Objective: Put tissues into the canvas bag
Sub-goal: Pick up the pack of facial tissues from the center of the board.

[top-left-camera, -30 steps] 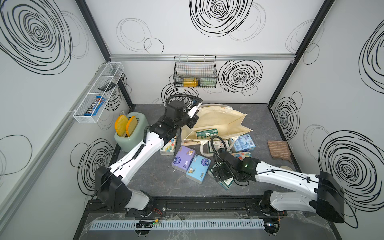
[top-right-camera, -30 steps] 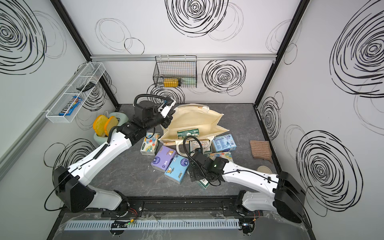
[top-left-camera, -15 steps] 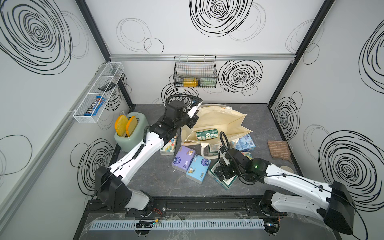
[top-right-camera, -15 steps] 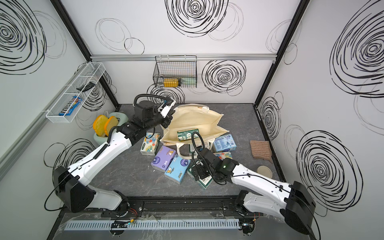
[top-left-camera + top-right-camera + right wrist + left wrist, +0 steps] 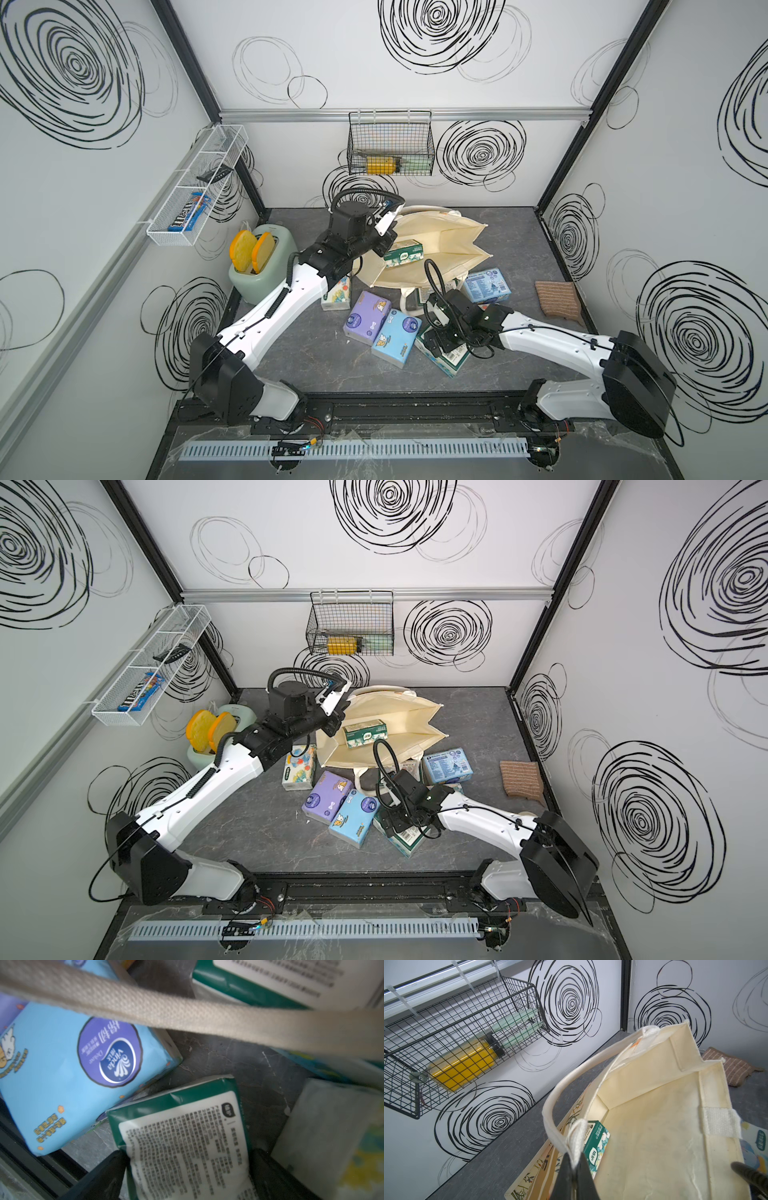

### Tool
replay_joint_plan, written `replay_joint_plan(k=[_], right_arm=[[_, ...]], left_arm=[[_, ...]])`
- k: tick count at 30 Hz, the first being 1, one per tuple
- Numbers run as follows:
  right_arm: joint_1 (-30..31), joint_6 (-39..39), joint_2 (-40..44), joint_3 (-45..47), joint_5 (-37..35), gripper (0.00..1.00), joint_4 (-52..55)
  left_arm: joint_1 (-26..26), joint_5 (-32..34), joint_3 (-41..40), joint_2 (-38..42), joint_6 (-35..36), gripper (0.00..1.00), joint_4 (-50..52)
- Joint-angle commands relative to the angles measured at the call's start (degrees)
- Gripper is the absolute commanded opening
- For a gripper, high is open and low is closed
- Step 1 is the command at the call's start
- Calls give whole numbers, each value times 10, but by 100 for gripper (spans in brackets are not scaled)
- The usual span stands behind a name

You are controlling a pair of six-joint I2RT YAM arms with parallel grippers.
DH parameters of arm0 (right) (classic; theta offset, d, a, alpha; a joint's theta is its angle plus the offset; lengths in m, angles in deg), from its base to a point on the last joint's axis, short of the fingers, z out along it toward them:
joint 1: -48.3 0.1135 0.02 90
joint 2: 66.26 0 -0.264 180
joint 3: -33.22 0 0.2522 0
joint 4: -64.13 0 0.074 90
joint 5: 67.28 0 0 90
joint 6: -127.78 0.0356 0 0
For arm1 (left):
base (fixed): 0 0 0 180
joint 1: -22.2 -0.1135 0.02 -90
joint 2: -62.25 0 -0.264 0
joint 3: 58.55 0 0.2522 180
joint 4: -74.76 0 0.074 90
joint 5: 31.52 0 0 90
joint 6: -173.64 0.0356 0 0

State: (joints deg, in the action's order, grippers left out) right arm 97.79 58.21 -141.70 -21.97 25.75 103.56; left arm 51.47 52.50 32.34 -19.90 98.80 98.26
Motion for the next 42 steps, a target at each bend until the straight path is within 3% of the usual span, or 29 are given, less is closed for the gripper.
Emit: replay_joint_plan(k=[1,8,17,23,32,36,42], right_arm=[[14,20,9,11,26,97,15],[37,105,81,30,23,97,20],[65,226,143,79,-89,98,84],[81,224,179,123,-44,98,41],[164,228,168,99,-61,98,50],[179,203,149,84,-100,97,77],[202,195,84,74,-97,97,61]], left_arm=[[-7,-13,15,25,-9,0,-54],[-9,-16,15,25,-12,0,-55],[-5,-14,14,26,-10,0,-55],[-4,-13,13,26,-10,0,-55],[-4,-12,14,26,-9,0,-55],[-4,-12,13,26,-9,0,-55],[-4,-12,13,26,-9,0,-56]])
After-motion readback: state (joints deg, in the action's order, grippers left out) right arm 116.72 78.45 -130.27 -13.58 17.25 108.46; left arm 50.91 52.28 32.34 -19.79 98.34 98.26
